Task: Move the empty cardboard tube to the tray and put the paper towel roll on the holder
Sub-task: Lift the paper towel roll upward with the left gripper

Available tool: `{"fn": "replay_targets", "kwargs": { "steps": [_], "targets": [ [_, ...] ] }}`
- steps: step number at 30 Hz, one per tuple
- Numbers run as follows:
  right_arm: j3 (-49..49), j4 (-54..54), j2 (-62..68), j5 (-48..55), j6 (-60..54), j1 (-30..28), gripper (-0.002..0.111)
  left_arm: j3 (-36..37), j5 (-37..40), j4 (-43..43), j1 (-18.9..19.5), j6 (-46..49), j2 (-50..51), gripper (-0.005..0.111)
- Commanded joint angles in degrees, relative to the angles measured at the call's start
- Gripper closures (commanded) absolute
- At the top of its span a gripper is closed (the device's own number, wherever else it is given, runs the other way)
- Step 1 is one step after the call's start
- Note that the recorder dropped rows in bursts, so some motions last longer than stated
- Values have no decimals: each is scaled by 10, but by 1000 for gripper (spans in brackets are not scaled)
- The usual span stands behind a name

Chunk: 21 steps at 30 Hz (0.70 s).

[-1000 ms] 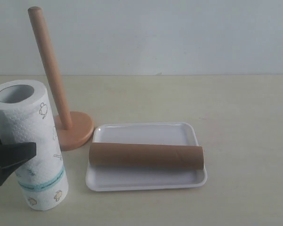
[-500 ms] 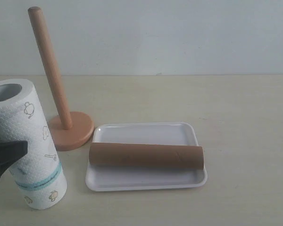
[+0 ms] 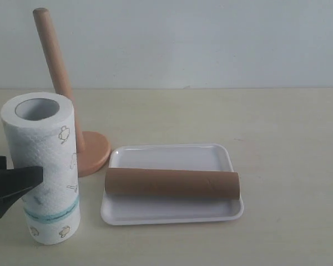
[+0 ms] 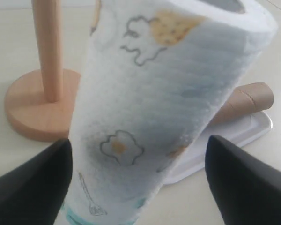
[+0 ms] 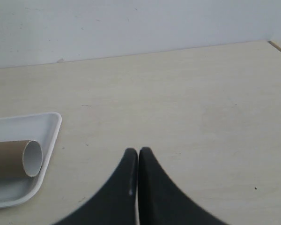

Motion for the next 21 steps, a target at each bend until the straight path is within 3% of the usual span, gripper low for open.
{"fn": "replay_targets", "kwargs": {
  "steps": [1, 7, 13, 21],
  "targets": [
    [0, 0, -3, -5, -1, 0, 109, -3, 1, -3, 1, 4, 2, 34],
    [0, 0, -3, -5, -1, 0, 109, -3, -1, -3, 1, 5, 2, 33],
    [0, 0, -3, -5, -1, 0, 109, -3, -6, -3, 1, 5, 2, -2],
    [0, 0, -3, -5, -1, 0, 109, -3, -44, -3, 1, 9, 2, -3]
  ]
}}
